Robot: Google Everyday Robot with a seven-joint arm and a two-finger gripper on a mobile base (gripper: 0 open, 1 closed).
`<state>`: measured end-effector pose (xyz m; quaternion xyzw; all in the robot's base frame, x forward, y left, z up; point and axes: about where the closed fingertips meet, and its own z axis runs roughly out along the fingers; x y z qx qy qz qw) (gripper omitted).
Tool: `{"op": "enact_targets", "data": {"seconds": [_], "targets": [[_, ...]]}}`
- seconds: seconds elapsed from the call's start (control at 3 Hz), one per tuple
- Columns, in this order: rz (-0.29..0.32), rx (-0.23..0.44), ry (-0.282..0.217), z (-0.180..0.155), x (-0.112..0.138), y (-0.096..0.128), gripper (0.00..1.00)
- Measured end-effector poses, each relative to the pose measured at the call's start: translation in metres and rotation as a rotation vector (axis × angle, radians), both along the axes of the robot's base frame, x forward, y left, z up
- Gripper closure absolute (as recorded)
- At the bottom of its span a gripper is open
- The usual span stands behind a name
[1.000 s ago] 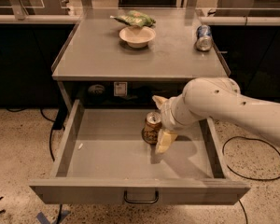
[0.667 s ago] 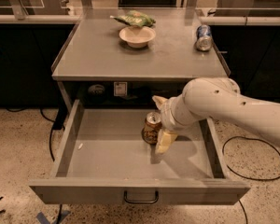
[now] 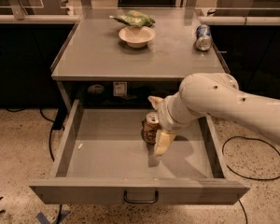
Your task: Pick orange can from top drawer and place on counter
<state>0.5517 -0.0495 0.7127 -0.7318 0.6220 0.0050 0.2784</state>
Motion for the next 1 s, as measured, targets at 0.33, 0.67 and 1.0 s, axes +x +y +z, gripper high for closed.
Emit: {"op": "enact_targets", "data": {"seconds": [0.33,0.67,1.0], "targets": [[0.037,0.011,0.011,-0.0181,0.0177,0.0213,0.00],[0.037,0.011,0.012,-0.0183,0.0177,0.0214,0.00],[0.038,0.011,0.012,-0.0183,0.0177,0.0214,0.12]]}}
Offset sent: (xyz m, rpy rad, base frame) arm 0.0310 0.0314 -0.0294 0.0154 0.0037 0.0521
